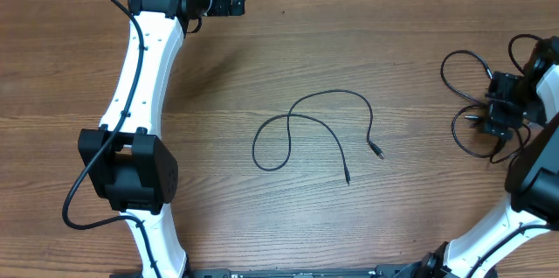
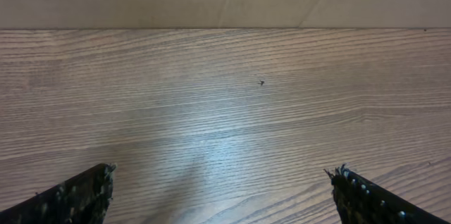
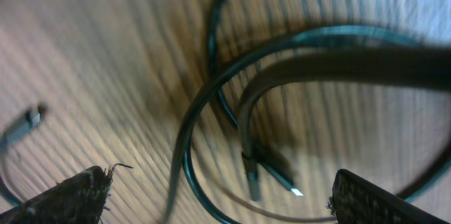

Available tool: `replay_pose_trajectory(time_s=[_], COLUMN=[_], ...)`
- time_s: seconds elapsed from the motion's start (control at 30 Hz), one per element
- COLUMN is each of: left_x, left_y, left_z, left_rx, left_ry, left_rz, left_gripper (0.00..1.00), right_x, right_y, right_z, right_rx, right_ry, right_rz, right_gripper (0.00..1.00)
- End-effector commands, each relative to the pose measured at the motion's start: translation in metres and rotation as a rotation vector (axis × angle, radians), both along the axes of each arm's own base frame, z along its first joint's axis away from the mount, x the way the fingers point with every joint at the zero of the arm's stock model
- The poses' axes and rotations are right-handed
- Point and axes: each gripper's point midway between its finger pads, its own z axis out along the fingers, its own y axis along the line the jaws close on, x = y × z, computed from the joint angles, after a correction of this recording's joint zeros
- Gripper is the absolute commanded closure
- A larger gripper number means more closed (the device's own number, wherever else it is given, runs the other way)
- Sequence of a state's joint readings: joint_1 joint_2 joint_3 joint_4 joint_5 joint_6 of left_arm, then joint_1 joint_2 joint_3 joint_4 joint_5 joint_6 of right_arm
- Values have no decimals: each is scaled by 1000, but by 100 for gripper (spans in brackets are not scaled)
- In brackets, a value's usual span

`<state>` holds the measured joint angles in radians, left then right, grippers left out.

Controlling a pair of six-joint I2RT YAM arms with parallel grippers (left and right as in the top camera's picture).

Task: Untangle cables

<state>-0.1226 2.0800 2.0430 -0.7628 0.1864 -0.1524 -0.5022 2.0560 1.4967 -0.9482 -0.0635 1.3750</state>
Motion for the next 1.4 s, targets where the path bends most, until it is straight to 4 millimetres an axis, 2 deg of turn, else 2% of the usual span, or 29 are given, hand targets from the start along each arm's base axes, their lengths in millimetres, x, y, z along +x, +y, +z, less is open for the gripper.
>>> replay_pose_trajectory(time_s=[0.0,0.1,0.27,0.33,0.43,0.5,0.53,0.6,0.63,0.73,0.8,0.97,1.03,1.2,1.37], left_x=[2,2,2,2,2,2,2,2,2,2,2,3,3,3,3], left_y=[-5,-5,-5,-5,-5,-5,-5,-5,-5,-5,-5,-5,-5,-5,-5], left_z=[6,5,5,6,6,6,6,6,6,6,6,6,6,6,6], left_rx=[-22,-22,-22,-22,-22,-22,-22,-22,-22,-22,-22,-22,-22,-22,-22], left_ry=[-9,-9,-9,-9,-9,-10,-10,-10,-10,-10,-10,-11,-11,-10,-11], left_rz=[-7,-7,-6,-6,-6,-6,-6,-6,-6,-6,-6,-6,-6,-6,-6], left_gripper=[0,0,0,0,0,1,1,0,0,0,0,0,0,0,0], right_x=[5,10,18,19,19,19,19,19,19,21,35,74,92,120,138], right_y=[7,-1,-11,-11,-11,-11,-11,-11,-11,-11,-11,-18,-28,-42,-33], right_z=[-21,-31,-33,-32,-32,-32,-32,-33,-32,-31,-26,11,39,103,153], right_rx=[71,35,-5,-6,-7,-7,-7,-7,-6,-5,-4,-45,-119,-259,-315], right_ry=[14,6,-28,-32,-32,-32,-32,-31,-32,-42,-103,-265,-330,-441,-555], right_rz=[-184,-168,-135,-135,-133,-133,-133,-133,-133,-109,-21,180,276,434,623], right_gripper=[0,0,2,14,46,60,74,91,96,96,96,96,96,96,96])
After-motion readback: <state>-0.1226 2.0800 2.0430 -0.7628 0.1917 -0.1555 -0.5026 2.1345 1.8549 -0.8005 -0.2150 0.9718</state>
